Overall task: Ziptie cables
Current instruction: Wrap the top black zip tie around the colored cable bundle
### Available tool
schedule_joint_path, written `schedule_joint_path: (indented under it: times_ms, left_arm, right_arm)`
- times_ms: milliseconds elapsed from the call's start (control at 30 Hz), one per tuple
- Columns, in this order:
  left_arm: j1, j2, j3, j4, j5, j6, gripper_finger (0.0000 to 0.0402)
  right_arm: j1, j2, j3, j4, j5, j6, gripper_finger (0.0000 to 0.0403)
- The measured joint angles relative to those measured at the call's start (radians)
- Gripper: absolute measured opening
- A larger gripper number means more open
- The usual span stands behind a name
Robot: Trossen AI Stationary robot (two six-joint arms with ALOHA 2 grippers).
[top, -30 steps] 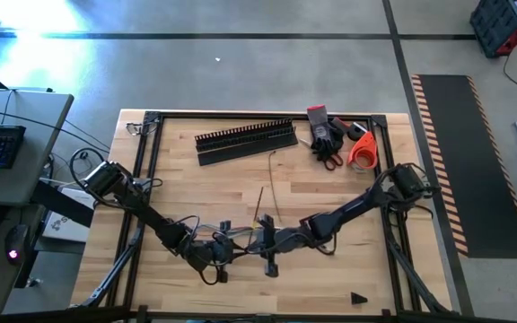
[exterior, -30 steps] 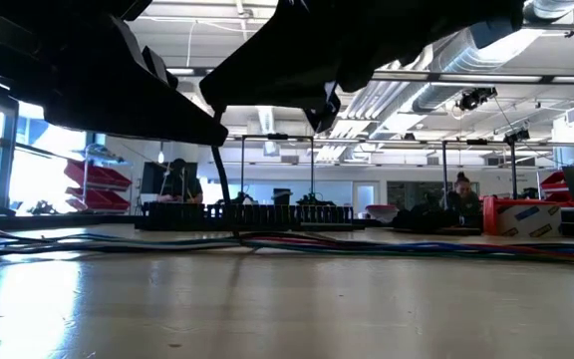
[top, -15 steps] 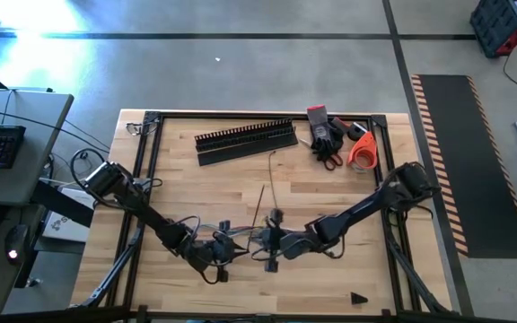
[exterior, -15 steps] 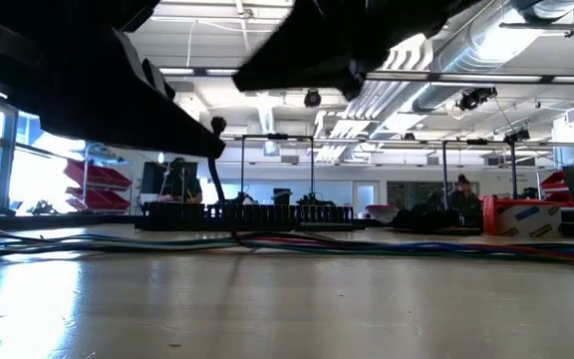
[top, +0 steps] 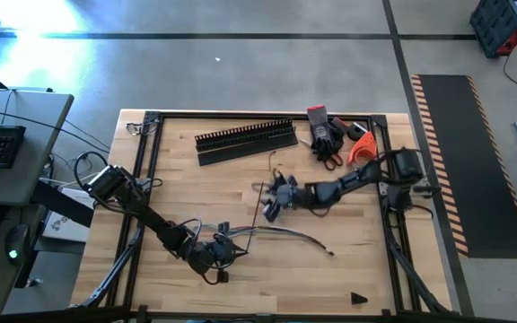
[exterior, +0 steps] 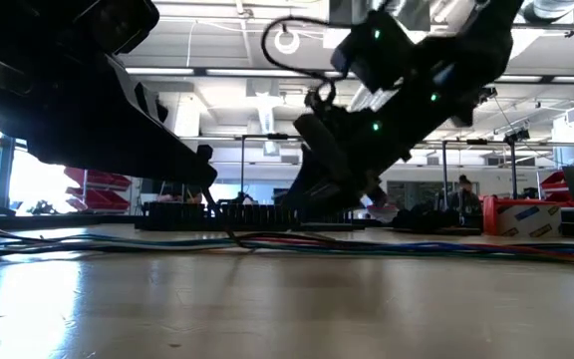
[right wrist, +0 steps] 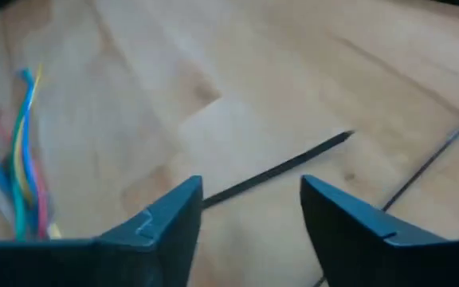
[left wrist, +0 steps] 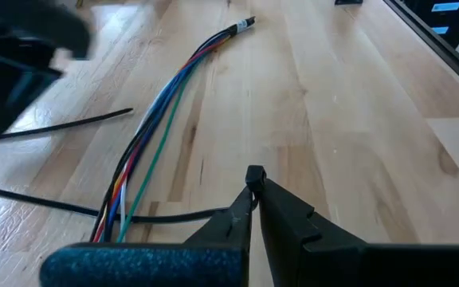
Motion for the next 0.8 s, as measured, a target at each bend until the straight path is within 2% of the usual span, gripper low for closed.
schedule_joint_path:
  times_ms: [133,300,567,800]
  left_arm:
    - [0.0,0.0,0.0,0.0,-0.001,0.0,0.0]
    - [0.0,0.0,0.0,0.0,0.0,0.0,0.0]
    - [0.0,0.0,0.0,-0.001,0.001,0.0,0.0]
    - [0.003,0.0,0.0,-0.001,0.001,-0.001,0.0]
  right_arm:
    - [-0.085,0.012,-0.018,0.04,-0.067,0.01,0.0228]
    - [-0.138,0.065,0.002,0.082,-0.189,-0.008,0.0226]
    - [-0.131,0.116,0.029,0.101,-0.201,-0.06,0.0189]
    - [-0.124,0.12,0.028,0.118,-0.204,-0.142,0.0139]
